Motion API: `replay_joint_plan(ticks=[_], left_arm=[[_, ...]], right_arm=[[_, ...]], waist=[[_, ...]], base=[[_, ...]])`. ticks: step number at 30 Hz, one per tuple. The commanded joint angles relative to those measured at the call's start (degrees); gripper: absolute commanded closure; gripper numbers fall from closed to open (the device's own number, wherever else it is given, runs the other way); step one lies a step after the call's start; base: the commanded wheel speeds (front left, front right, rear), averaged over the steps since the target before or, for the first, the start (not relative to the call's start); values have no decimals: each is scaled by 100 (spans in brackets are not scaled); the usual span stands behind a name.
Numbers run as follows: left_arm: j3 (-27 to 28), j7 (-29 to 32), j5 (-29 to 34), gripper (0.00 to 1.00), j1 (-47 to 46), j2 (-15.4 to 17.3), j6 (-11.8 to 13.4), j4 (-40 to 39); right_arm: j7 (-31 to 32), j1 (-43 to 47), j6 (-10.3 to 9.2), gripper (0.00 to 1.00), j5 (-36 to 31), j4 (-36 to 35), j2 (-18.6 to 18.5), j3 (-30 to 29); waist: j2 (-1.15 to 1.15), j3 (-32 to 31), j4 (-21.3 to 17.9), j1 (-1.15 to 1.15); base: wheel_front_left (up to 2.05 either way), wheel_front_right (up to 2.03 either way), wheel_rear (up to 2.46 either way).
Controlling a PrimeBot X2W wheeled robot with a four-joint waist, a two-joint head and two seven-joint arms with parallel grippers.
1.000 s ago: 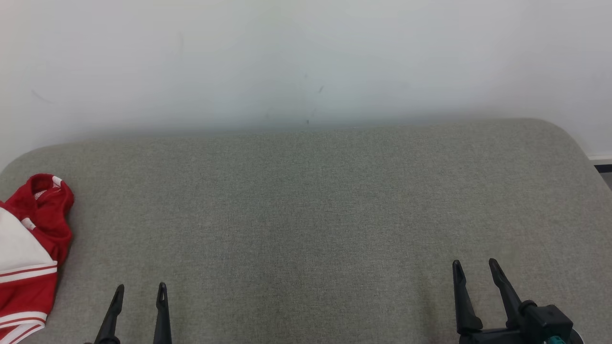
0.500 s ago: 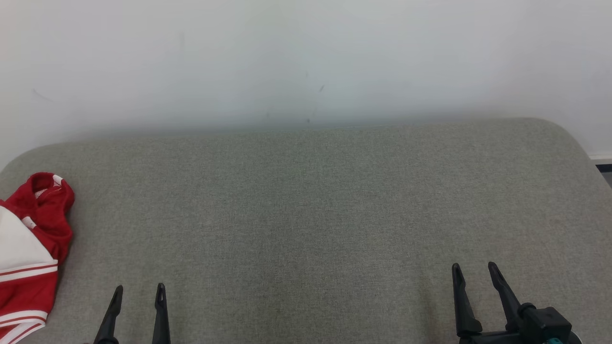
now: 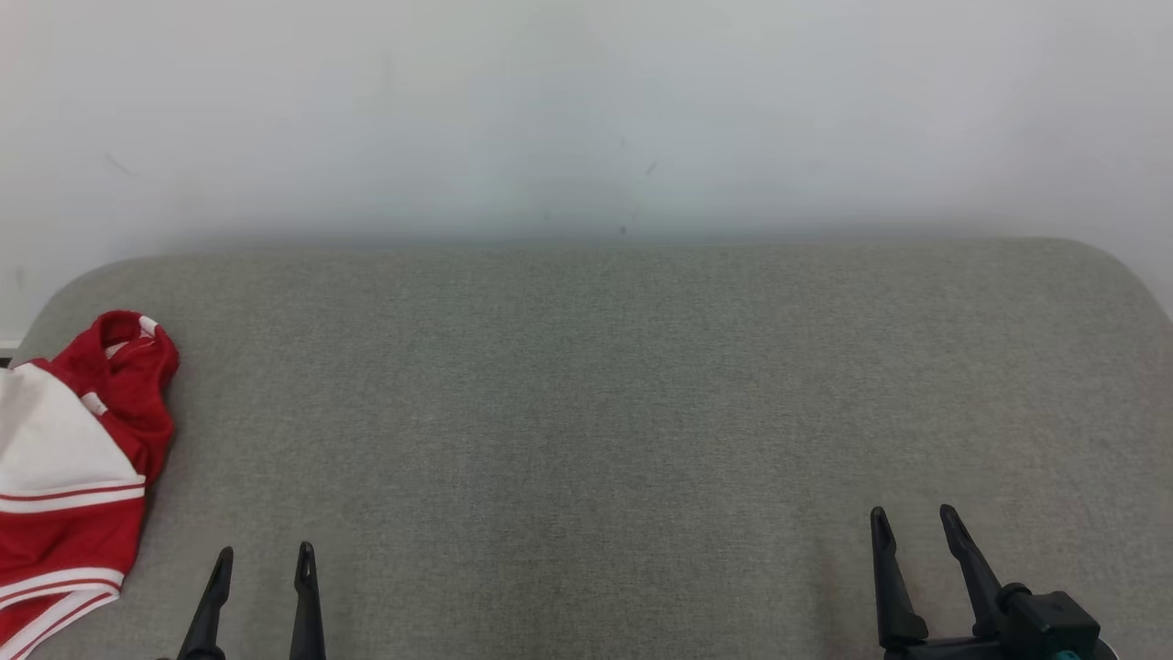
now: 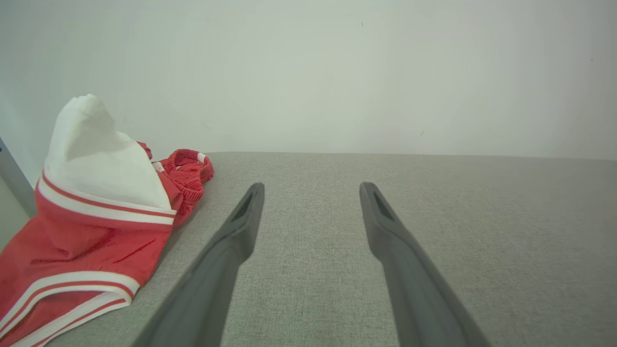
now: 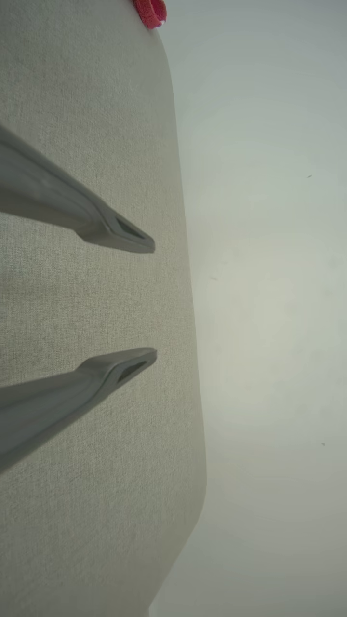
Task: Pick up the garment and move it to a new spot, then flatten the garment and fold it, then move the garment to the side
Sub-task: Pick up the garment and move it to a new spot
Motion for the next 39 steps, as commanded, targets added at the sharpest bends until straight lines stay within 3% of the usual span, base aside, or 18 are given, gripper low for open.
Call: replay_joint_plan(ticks=[1,9,25,34,39], left_arm=[[13,-21,-23,0,-18,21,34,-7],[66,-21,41,0,-98,21,56,33],[102,-21,-60,0,-79,19,393,70],[134,-21,-9,0,35,19,478,67],[197,-21,-78,0,111,19,528,2]], right_arm=[[-3,49,19,0,43,-7,-13,4],[-3,103,20,0,45,7,-13,-23],[-3,30,19,0,-57,6,-13,109],[-3,116,19,0,1,59,-13,277],[-3,42,19,0,-21,78,-15,419]], waist=[[0,22,151,0],[0,81,881,0],[0,150,2294,0],[0,31,2803,0],[0,60,2852,0]], base=[[0,0,0],[0,0,0],[0,0,0],[0,0,0],[0,0,0]])
